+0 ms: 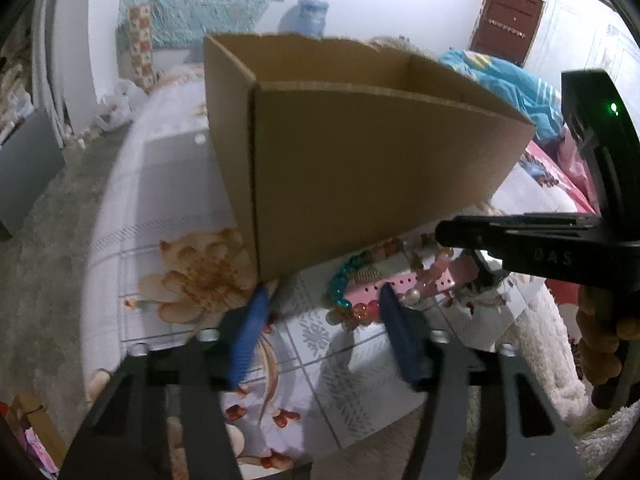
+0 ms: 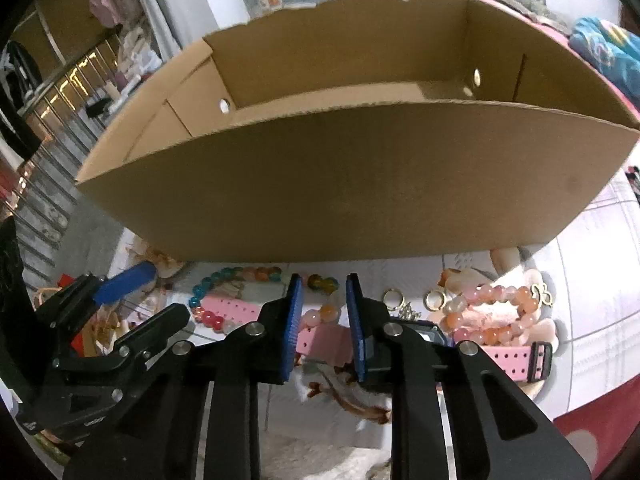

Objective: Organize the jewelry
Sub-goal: 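Lower the right gripper onto the teal-and-red beaded bracelet and close it, then lift the beaded bracelet with the right gripper and release it into the box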

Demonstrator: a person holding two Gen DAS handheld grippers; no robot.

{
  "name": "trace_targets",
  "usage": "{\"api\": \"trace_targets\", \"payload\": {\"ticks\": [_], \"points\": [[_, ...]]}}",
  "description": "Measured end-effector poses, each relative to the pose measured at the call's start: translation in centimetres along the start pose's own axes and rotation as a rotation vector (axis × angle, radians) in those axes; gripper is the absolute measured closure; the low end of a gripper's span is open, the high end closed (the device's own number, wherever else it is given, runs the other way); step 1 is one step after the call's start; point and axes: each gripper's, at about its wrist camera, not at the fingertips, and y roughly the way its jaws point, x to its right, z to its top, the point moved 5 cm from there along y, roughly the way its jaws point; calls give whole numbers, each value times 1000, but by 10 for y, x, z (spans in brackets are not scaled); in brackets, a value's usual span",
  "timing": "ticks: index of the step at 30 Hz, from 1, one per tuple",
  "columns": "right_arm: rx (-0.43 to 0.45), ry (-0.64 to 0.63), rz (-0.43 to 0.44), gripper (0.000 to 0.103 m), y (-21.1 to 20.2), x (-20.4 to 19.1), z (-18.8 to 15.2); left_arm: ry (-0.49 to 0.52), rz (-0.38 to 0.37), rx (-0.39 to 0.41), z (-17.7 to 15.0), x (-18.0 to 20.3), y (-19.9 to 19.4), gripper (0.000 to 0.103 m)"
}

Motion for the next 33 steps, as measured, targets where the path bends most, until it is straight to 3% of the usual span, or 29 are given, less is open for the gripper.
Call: {"api": "trace_targets", "payload": {"ticks": [8, 15, 17, 27, 33], "points": [[-69, -51, -39, 84, 20, -6, 3, -4, -58, -51, 6, 9, 14, 77], [-69, -103, -68, 87, 35, -19, 12, -87, -108, -97, 10, 5, 22, 83], [-65, -100, -65, 92, 35, -14, 11, -80, -84, -98, 9, 6, 24, 94], [22, -61, -1, 96, 14, -17, 17, -58, -78, -13, 13, 12, -1, 94], [95, -101, 33, 96, -31, -27, 19, -48, -129, 62, 24, 17, -43, 94]]}}
